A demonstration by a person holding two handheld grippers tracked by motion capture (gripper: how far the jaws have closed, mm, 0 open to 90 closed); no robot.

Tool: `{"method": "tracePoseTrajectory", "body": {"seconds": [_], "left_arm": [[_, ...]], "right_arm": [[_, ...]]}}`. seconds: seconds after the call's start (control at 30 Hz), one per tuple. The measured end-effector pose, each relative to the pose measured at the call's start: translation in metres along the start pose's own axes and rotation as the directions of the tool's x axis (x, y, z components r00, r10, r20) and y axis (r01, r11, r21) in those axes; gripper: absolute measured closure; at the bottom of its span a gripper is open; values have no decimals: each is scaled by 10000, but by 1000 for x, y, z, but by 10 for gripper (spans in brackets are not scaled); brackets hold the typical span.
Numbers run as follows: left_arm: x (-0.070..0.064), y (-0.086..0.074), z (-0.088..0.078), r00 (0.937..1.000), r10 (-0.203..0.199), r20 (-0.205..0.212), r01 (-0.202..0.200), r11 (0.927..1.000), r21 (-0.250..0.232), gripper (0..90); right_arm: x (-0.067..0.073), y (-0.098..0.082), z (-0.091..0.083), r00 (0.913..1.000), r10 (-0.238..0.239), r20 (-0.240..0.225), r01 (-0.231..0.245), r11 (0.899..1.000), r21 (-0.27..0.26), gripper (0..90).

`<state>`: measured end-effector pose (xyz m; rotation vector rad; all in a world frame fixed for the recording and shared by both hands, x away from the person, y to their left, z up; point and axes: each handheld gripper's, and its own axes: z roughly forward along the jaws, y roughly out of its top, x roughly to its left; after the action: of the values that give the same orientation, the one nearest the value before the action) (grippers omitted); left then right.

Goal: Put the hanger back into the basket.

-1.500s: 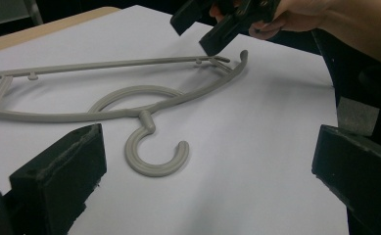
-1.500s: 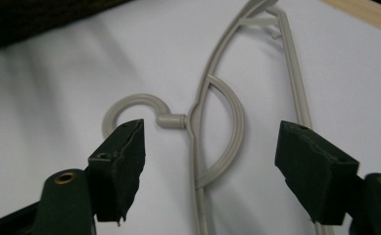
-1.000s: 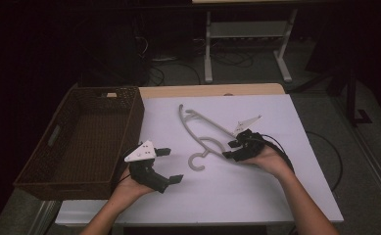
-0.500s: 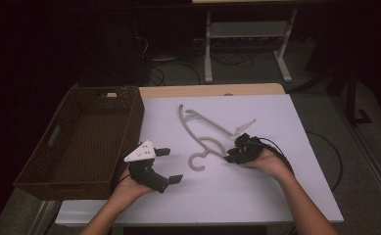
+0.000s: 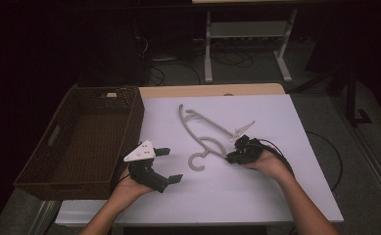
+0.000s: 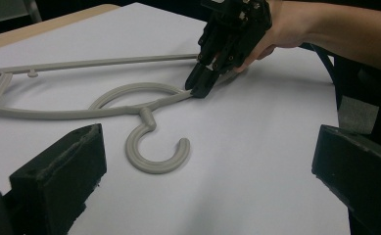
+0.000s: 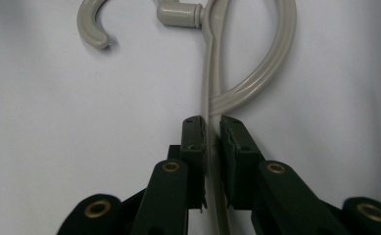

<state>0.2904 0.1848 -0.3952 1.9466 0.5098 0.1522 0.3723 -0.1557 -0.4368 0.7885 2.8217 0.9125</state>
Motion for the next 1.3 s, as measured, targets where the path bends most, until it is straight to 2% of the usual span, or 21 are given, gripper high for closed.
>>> {"method": "tracePoseTrajectory", "body": {"seconds": [0.13, 0.2, 0.3, 0.33, 0.37, 0.6, 0.7, 0.77, 0.87, 1.03, 1.07, 1.1, 1.13, 1.23, 1.27, 1.3], "left_arm": [[0, 0, 0, 10000, -15, -9, 15, 10000, -6, 0], [0, 0, 0, 10000, -27, -16, 27, 10000, 2, 0], [1, -1, 0, 10000, -44, -20, 44, 10000, 15, 0], [1, -1, 0, 10000, -49, -19, 49, 10000, 23, 0], [1, -1, 0, 10000, -59, -14, 59, 10000, 23, 0], [1, -1, 1, 10000, -54, -18, 54, 10000, 40, 0], [0, -1, 1, 10000, -57, -14, 57, 10000, 41, 0], [0, -1, 1, 10000, -53, -16, 53, 10000, 36, 0], [0, -1, 1, 10000, -78, -15, 78, 10000, 35, 0], [0, -1, 1, 10000, -70, -4, 70, 10000, 34, 0], [1, -1, 1, 10000, -45, -4, 45, 10000, 40, 0], [1, -1, 1, 10000, -35, -1, 35, 10000, 37, 0], [0, -1, 1, 10000, -46, 9, 46, 10000, 32, 0], [1, -1, 1, 10000, -50, 9, 50, 10000, 29, 0], [1, -1, 1, 10000, -72, 6, 72, 10000, 13, 0], [1, -1, 1, 10000, -72, 8, 72, 10000, 22, 0]], "right_arm": [[-1, -1, 0, 10000, -36, -92, 36, 10000, -45, 805], [-2, -2, 0, 9994, -331, -106, 330, 9994, -41, 805], [1, -3, -2, 9990, -378, -248, 379, 9993, 42, 805], [2, -3, -2, 9974, -667, -270, 667, 9978, -1, 804], [4, -3, -2, 9968, -713, -354, 715, 9974, 50, 804], [24, -3, -2, 9827, -1570, -981, 1588, 9873, 103, 804], [34, -4, -1, 9759, -1825, -1200, 1857, 9825, 160, 804], [38, -4, -1, 9742, -1892, -1227, 1927, 9811, 172, 804], [51, -5, 0, 9608, -2226, -1651, 2283, 9734, 163, 803], [60, -5, 0, 9524, -2481, -1771, 2563, 9663, 245, 799], [62, -6, -2, 9557, -2481, -1583, 2547, 9667, 227, 770], [62, -6, -2, 9557, -2481, -1583, 2547, 9667, 227, 770], [61, -7, -6, 9608, -2208, -1674, 2242, 9745, 13, 686], [60, -11, -20, 9710, -2012, -1293, 1985, 9795, -332, 661], [60, -11, -20, 9710, -2012, -1293, 1985, 9795, -332, 661], [58, -14, -26, 9760, -1861, -1134, 1817, 9822, -483, 667]]}}
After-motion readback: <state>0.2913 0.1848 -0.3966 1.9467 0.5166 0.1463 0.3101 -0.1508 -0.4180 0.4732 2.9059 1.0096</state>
